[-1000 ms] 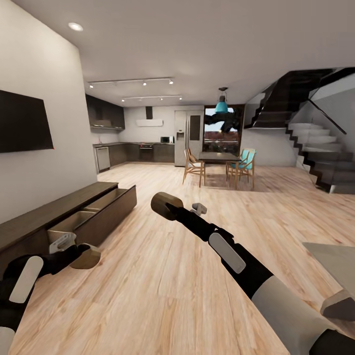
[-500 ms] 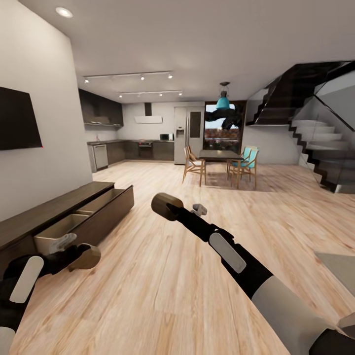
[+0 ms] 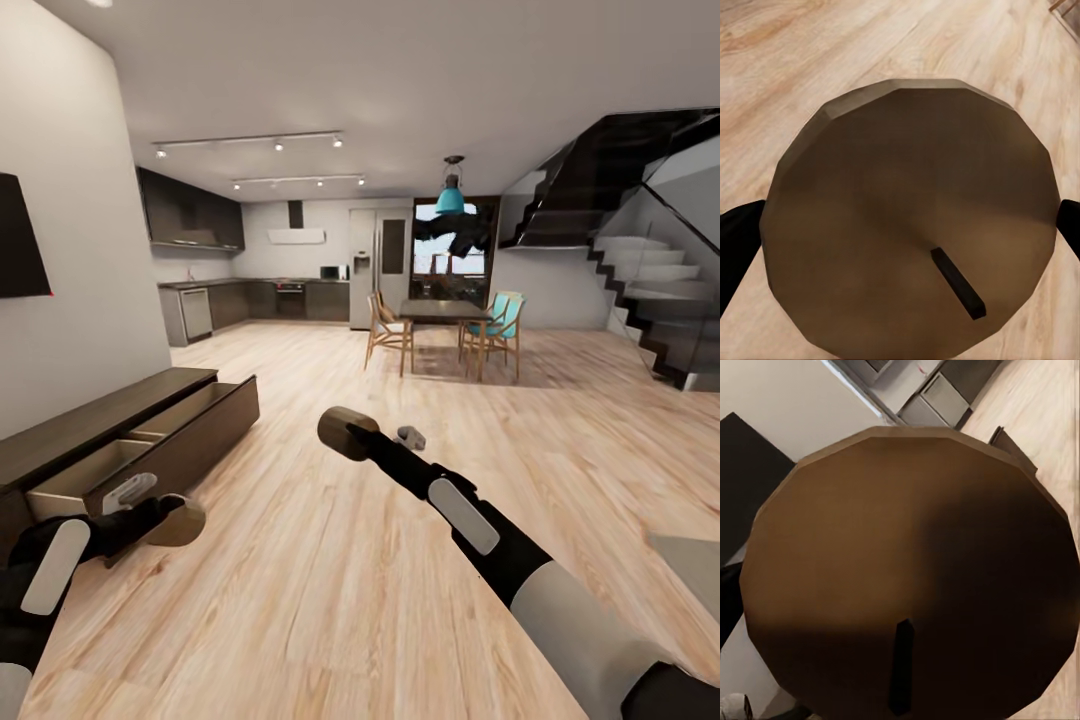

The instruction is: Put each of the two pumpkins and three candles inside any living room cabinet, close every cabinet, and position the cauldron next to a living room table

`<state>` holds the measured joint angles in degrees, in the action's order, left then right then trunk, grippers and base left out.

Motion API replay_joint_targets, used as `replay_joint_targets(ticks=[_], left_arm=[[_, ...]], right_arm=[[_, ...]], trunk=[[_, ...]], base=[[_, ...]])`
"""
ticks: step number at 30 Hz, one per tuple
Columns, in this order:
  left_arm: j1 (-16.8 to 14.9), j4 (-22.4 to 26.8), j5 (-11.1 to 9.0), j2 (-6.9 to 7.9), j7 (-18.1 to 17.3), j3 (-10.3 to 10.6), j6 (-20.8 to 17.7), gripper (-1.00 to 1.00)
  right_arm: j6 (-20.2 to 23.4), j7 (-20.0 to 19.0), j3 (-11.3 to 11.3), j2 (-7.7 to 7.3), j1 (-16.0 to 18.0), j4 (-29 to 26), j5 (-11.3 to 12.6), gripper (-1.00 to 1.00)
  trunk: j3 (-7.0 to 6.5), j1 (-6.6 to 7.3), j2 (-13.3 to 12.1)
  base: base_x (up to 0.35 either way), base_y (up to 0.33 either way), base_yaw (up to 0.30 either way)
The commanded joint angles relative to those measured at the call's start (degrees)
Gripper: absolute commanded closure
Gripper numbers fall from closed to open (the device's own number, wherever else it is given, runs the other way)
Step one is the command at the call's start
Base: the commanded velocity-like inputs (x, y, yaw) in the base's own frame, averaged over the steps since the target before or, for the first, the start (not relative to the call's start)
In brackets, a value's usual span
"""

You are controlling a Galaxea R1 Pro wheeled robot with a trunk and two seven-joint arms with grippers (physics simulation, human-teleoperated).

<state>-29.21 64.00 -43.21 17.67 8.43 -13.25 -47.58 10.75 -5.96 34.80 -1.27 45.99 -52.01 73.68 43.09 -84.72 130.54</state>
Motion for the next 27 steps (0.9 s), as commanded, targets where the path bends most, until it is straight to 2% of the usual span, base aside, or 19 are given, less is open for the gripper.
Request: replay_joint_targets(ticks=[1,4,6,27], left_arm=[[-0.1,0.0,-0.8,-0.01,0.5,0.0,-0.2,1.0],[-0.1,-0.1,-0.8,-0.01,0.5,0.0,-0.2,1.0],[-0.1,-0.2,-0.8,-0.01,0.6,0.0,-0.2,1.0],[-0.1,-0.4,-0.6,-0.1,0.6,0.1,-0.2,1.0]], right_arm=[[0.0,0.8,0.1,-0.05,0.1,0.3,1.3,1.0],[-0.2,4.1,0.1,0.01,0.1,0.6,2.7,1.0],[-0.3,4.7,0.1,0.03,0.1,0.6,2.9,1.0],[-0.6,5.0,0.2,-0.05,0.1,0.5,3.0,1.0]], trunk=[[0.13,-0.01,0.0],[0.32,-0.01,0.0],[0.39,-0.01,0.0],[0.43,-0.01,0.0]], base=[[0.267,-0.203,0.0],[0.267,-0.203,0.0],[0.269,-0.194,0.0],[0.297,-0.125,0.0]])
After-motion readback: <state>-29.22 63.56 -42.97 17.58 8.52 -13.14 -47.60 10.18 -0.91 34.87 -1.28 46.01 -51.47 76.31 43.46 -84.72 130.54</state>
